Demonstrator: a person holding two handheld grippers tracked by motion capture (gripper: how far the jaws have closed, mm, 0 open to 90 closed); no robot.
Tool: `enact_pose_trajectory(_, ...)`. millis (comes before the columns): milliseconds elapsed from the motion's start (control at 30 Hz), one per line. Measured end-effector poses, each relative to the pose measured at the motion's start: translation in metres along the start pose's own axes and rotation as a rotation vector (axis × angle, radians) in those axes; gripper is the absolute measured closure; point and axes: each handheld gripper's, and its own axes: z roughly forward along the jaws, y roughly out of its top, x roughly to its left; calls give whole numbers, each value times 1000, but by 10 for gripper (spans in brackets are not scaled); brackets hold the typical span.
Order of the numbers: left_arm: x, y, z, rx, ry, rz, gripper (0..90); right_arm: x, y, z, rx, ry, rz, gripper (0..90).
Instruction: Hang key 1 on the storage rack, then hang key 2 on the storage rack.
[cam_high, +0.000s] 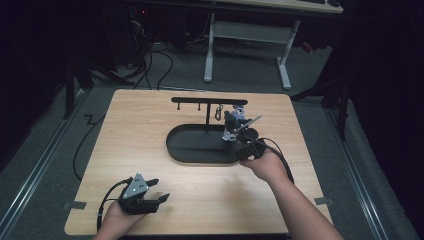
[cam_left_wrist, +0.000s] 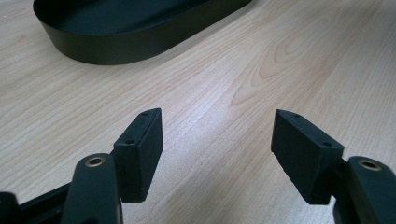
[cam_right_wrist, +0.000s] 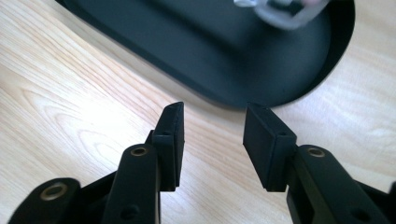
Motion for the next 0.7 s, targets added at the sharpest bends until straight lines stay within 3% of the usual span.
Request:
enact_pose_trajectory(100, 0, 0, 0, 3, 2, -2, 348, -4, -14, 5, -22, 6, 9, 552)
enact_pose_trajectory(300, 0, 0, 1, 2, 2, -6, 347, -12, -49, 15, -119, 28, 21, 434)
enact_pose_trajectory(500, -2, 0, 2, 7, -5, -7, 348, -17, -98, 29, -240, 35, 45, 387)
enact_pose_trajectory(700, -4, -1, 4, 12, -1, -8, 347, -17, -151, 37, -386, -2, 33, 341)
